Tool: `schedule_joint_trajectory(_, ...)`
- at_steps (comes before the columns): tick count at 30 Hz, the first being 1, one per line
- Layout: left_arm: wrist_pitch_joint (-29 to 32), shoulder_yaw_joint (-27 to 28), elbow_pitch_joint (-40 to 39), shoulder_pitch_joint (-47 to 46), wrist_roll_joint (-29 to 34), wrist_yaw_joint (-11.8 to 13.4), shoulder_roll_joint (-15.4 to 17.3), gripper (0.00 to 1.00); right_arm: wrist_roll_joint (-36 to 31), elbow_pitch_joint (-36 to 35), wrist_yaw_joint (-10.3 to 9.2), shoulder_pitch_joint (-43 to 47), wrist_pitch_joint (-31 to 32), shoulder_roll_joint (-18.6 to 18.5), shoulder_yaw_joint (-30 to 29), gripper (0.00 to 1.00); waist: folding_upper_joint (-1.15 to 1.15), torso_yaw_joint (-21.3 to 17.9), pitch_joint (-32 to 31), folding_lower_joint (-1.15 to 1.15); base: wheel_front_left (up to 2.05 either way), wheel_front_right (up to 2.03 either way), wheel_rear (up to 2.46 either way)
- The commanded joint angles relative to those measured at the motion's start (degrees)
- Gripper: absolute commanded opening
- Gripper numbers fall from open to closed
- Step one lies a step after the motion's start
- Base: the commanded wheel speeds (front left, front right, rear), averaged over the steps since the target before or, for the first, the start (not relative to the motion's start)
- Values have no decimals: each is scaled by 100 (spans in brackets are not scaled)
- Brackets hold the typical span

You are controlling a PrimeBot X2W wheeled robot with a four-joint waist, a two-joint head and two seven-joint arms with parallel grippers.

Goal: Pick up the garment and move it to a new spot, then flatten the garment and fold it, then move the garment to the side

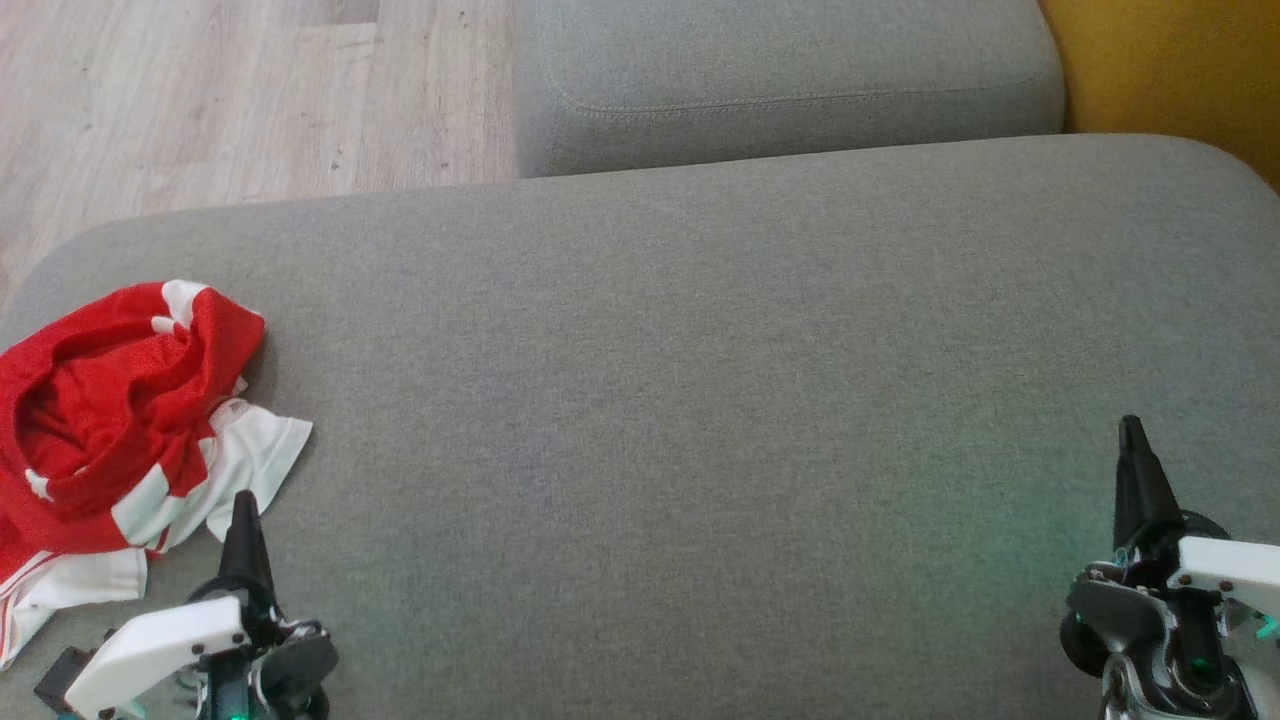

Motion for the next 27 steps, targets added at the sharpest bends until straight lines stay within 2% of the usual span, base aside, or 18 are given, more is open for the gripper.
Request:
schedule_joint_trajectory(1,41,196,-160,-296,51,-39,45,0,-14,-183,-4,-269,32,-26,119,0,0,0,0,0,0,0,0)
schedule_joint_trajectory(27,41,196,-160,-296,51,-39,45,0,-14,-183,-4,-269,32,-26,119,0,0,0,0,0,0,0,0)
